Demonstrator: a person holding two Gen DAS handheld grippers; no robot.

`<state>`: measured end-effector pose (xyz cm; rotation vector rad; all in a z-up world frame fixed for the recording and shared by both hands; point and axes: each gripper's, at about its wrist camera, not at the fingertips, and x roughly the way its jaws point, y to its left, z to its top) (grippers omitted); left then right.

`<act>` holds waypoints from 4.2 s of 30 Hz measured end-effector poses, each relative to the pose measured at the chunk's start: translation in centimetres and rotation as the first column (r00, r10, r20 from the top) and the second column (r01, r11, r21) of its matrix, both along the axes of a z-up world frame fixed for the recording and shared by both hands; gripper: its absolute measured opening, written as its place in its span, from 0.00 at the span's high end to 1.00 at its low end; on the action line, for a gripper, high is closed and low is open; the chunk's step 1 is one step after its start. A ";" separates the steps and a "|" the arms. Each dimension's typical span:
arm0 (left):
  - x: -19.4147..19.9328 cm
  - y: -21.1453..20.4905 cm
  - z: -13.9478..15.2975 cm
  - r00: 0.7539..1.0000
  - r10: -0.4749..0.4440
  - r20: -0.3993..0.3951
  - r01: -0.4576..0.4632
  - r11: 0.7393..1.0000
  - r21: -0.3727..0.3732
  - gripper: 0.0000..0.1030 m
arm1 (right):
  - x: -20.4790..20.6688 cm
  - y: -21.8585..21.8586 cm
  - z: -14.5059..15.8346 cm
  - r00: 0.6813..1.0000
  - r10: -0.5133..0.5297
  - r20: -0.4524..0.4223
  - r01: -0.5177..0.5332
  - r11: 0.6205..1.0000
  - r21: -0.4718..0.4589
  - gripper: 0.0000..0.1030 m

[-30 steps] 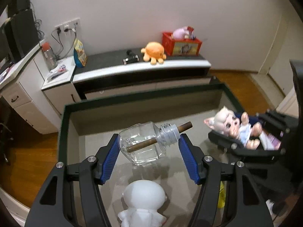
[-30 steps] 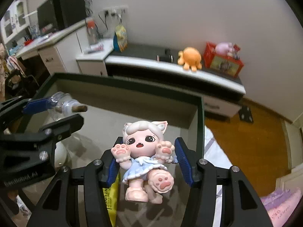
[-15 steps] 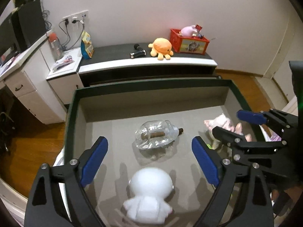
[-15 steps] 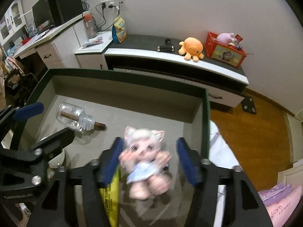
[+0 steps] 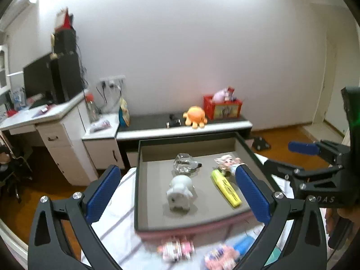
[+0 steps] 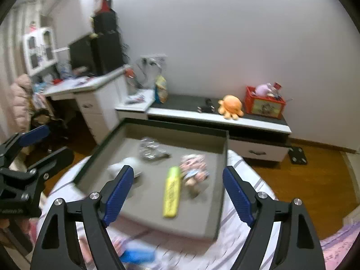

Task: Organize rigid objects
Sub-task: 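Move both tools back toward the remaining items on the bed, then grasp the white plug-in device with the left tool while the right tool grasps the teal oval case, then lift the white device and teal case and carry both toward the pink box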

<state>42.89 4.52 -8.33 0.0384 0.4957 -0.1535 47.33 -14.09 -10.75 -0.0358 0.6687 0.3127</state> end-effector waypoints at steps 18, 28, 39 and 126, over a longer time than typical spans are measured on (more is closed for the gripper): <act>-18.0 2.4 -6.2 0.991 0.109 0.073 -0.110 0.994 0.001 0.00 | -20.2 -0.8 -4.3 0.972 -0.100 0.213 0.104 0.995 -0.009 0.00; -15.5 6.3 -10.5 0.981 0.185 -0.061 -0.185 0.983 0.001 0.00 | -19.3 -3.1 -7.4 0.981 -0.164 0.102 0.165 0.986 0.002 0.00; -9.3 7.6 -14.1 0.959 0.194 -0.206 -0.199 0.980 -0.002 0.00 | -16.9 -4.2 -10.4 0.977 -0.213 0.016 0.213 0.977 -0.019 0.00; -10.5 5.3 -12.7 0.956 0.040 -0.292 -0.056 0.997 -0.049 0.59 | -12.6 -0.1 -10.6 0.990 -0.054 -0.129 0.059 0.998 0.035 0.35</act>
